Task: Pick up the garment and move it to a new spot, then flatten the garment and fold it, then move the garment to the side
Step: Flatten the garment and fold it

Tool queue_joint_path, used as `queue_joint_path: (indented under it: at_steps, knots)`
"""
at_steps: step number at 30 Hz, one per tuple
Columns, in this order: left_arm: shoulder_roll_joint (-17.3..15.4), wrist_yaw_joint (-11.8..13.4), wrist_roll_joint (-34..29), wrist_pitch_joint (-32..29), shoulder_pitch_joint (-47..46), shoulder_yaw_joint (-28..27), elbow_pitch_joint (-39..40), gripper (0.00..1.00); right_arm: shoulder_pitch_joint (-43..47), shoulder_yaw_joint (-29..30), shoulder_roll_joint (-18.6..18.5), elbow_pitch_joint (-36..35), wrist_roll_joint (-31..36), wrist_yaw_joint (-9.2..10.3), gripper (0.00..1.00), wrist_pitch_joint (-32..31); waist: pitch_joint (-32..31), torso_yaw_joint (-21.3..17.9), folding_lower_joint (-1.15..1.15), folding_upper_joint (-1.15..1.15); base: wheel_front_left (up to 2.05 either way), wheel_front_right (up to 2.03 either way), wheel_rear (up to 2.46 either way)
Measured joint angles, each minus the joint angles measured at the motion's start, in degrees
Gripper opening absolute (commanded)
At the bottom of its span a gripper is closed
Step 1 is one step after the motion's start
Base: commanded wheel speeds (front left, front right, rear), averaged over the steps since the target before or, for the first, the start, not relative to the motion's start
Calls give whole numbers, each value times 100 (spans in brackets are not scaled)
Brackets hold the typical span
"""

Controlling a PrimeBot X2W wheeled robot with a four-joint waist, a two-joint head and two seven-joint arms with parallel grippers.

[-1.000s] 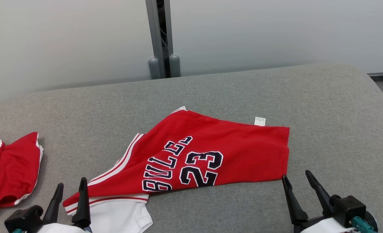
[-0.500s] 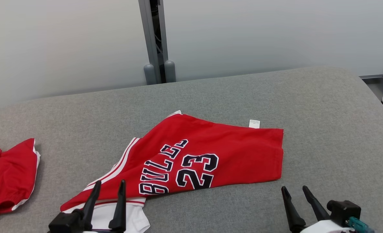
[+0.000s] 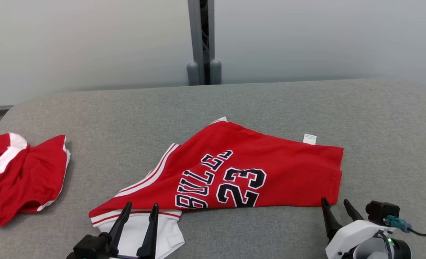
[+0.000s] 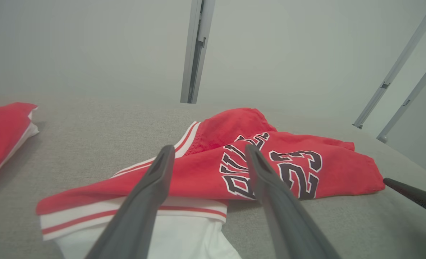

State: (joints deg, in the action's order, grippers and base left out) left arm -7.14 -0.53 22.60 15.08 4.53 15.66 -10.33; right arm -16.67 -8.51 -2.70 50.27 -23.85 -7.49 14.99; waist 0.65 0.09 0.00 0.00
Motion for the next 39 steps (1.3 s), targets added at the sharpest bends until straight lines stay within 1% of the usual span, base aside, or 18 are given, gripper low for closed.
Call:
queue_joint_path:
  at_steps: [3, 4, 5, 6, 7, 11, 15, 23, 31, 36, 39]
  knots:
    - [30, -54, -53, 0, -46, -23, -46, 100, -206, 5, -1, 302, -44, 0, 100, 1, 55, 130, 0, 0, 0, 0, 0]
    - [33, -96, -66, 0, -53, -40, -62, 100, -257, 7, 0, 379, -47, 0, 70, 0, 73, 167, 0, 0, 0, 0, 0]
    - [34, -100, -86, 0, -62, -54, -78, 100, -302, 20, 1, 453, -60, 0, 37, 0, 91, 199, 0, 0, 0, 0, 0]
    - [36, -121, -94, 0, -74, -67, -98, 100, -343, 58, 5, 533, -78, 0, 17, 1, 106, 231, 0, 0, 0, 0, 0]
    - [41, -145, -101, 0, -93, -74, -121, 100, -367, 98, 4, 598, -88, 0, 0, 0, 117, 259, 0, 0, 0, 0, 0]
    - [68, -168, -141, 0, -116, -130, -164, 100, -397, 120, 5, 613, -109, 0, 0, 0, 142, 296, 0, 0, 0, 0, 0]
    - [96, -194, -172, 0, -116, -190, -181, 100, -362, 209, 4, 164, 109, 0, 0, 0, 138, 227, 0, 0, 0, 0, 0]
    - [166, -250, -240, 0, -28, -298, -182, 100, 171, 519, 2, -1403, 521, 0, 0, 0, 46, -129, 0, 0, 0, 0, 0]
    - [245, -279, -309, 1, 1, -419, -165, 100, 890, 628, 1, -3027, 889, 0, 0, 0, -45, -507, 0, 0, 0, 0, 0]
    - [286, -309, -338, 0, 2, -477, -170, 100, 1230, 705, 2, -4010, 1157, 0, 0, -23, -97, -605, 0, 0, 0, 0, 0]
    - [313, -338, -347, 0, 7, -487, -183, 100, 1336, 789, 2, -4647, 1365, 0, 0, -218, -136, -600, 0, 0, 0, 0, 0]
